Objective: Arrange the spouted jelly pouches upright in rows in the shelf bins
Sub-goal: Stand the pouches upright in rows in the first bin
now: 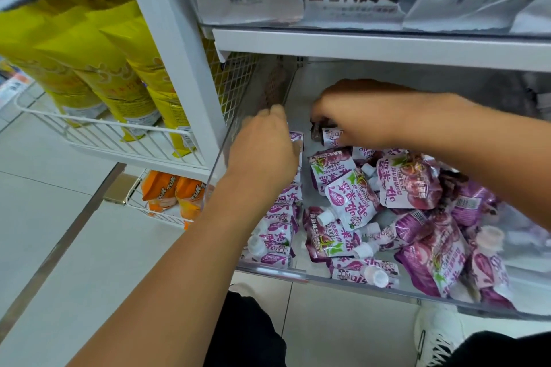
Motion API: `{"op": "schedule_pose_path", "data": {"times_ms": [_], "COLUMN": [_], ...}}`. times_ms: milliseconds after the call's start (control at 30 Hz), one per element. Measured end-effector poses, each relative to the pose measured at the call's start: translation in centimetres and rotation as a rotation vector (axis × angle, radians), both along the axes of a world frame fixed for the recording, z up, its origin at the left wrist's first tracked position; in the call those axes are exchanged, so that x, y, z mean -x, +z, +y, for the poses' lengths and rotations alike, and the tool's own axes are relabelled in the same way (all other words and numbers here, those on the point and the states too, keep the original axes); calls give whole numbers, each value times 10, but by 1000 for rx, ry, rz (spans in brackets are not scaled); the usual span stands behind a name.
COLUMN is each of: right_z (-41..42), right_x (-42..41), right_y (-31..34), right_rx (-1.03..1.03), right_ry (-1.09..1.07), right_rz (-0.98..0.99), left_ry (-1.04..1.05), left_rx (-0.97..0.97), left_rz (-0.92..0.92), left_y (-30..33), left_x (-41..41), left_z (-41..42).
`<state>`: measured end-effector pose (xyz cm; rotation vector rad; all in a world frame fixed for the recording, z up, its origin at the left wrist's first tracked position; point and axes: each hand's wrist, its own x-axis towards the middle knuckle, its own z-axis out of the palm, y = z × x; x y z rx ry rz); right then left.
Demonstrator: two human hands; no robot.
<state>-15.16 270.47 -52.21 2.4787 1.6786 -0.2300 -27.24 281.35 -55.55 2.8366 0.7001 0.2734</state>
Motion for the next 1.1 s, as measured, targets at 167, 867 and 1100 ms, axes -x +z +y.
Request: {"op": "schedule_pose_path", "data": {"times_ms": [167,867,1100], "right_z": [-18,39,6], "right_x": [-1,-11,-4], "right_y": [-1,-18,-17], "right_rx": [-55,-206,-43], "right_ry": [-40,-149,-206], "right_rz": [-244,221,-86], "left_ry": [40,137,75], "left_rx": [-71,6,79], "left_rz": [57,-85,-9], "left_y": [3,7,4], "left_x": [-6,1,-18], "left_z": [-4,-2,-1]}}
